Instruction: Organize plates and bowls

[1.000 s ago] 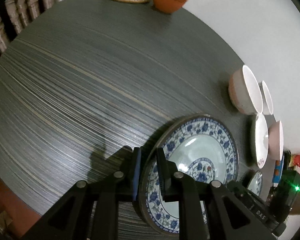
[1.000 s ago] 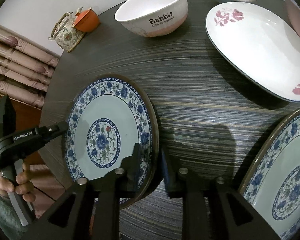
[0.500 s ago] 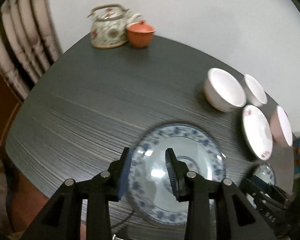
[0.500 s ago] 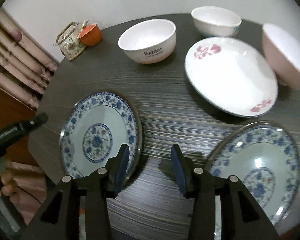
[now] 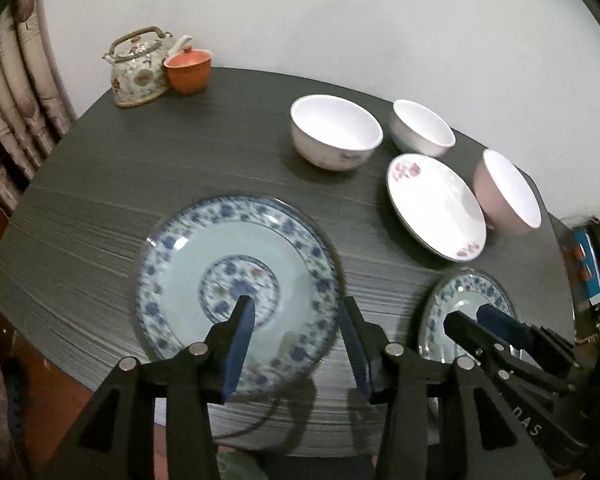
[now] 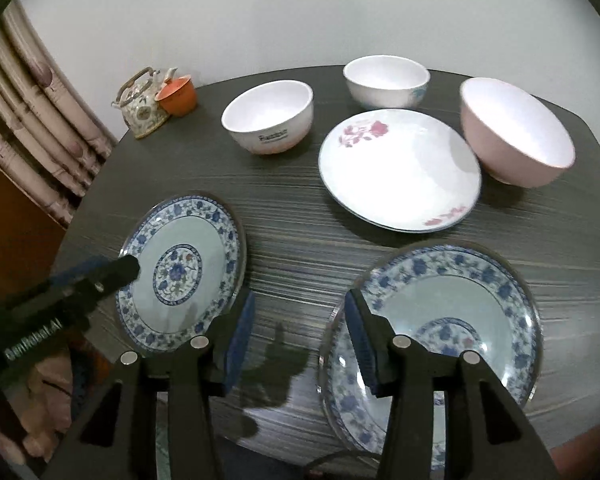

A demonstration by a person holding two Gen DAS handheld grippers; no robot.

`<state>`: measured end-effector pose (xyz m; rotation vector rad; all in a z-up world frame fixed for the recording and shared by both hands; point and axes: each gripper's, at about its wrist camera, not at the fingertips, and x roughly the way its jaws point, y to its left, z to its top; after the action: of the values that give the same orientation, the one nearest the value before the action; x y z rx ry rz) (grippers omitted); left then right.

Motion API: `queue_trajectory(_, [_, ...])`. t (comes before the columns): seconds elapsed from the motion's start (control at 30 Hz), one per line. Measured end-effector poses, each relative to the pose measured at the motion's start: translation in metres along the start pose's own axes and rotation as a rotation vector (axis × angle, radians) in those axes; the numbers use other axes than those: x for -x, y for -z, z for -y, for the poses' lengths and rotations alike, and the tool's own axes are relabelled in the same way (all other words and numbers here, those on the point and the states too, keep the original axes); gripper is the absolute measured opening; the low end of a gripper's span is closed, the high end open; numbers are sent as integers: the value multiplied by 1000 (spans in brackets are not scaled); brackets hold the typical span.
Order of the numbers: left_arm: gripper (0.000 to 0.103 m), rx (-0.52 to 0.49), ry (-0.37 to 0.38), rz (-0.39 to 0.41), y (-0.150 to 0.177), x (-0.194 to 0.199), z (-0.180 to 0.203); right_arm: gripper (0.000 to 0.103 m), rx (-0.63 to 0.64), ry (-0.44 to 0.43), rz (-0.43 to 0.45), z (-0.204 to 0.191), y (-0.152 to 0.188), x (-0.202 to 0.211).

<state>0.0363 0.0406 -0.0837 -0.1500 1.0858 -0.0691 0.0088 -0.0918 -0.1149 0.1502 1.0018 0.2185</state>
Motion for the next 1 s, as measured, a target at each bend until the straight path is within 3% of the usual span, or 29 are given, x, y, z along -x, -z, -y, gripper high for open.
queue_trajectory(0.77, [45, -87, 26, -60, 33, -18, 56, 45, -103, 74, 8, 87, 41, 38])
queue_trajectory(0.87, [45, -84, 72, -86, 32, -23, 58, 45, -103, 43, -4, 101, 44, 44])
queue_trajectory(1.0, [45, -60, 160, -143, 32, -34, 60, 45, -138, -64, -48, 126, 46, 45])
